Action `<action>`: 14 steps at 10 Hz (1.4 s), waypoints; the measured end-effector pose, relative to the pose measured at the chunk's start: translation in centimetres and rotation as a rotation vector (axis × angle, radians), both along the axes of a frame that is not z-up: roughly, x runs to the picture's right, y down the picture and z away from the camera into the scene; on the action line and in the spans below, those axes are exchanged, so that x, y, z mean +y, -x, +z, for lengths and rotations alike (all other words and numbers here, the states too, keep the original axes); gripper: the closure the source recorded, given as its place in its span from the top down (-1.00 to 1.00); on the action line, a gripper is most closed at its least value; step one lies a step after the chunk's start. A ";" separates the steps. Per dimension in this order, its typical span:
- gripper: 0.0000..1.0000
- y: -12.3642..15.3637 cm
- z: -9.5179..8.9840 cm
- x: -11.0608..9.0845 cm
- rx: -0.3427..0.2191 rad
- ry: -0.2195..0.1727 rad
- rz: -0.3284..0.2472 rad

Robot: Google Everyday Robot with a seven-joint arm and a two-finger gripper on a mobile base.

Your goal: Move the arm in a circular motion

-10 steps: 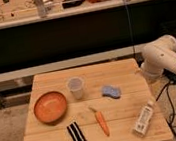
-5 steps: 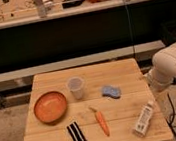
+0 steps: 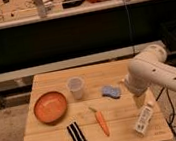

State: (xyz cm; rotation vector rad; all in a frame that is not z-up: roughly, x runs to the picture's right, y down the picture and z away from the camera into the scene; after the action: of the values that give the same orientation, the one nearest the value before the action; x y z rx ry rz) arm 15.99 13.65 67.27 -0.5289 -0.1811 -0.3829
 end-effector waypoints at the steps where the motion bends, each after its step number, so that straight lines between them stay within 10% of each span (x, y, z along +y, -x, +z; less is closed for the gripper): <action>1: 0.60 3.1 -0.3 -0.2 -0.025 0.003 -0.020; 8: 0.60 16.1 0.9 -3.8 -0.103 -0.066 -0.112; 14: 0.60 9.6 7.1 -9.2 -0.065 -0.111 -0.108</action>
State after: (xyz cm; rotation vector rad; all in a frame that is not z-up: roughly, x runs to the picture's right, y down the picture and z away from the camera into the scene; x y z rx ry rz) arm 6.43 4.46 74.32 -0.4183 -0.1939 -0.5126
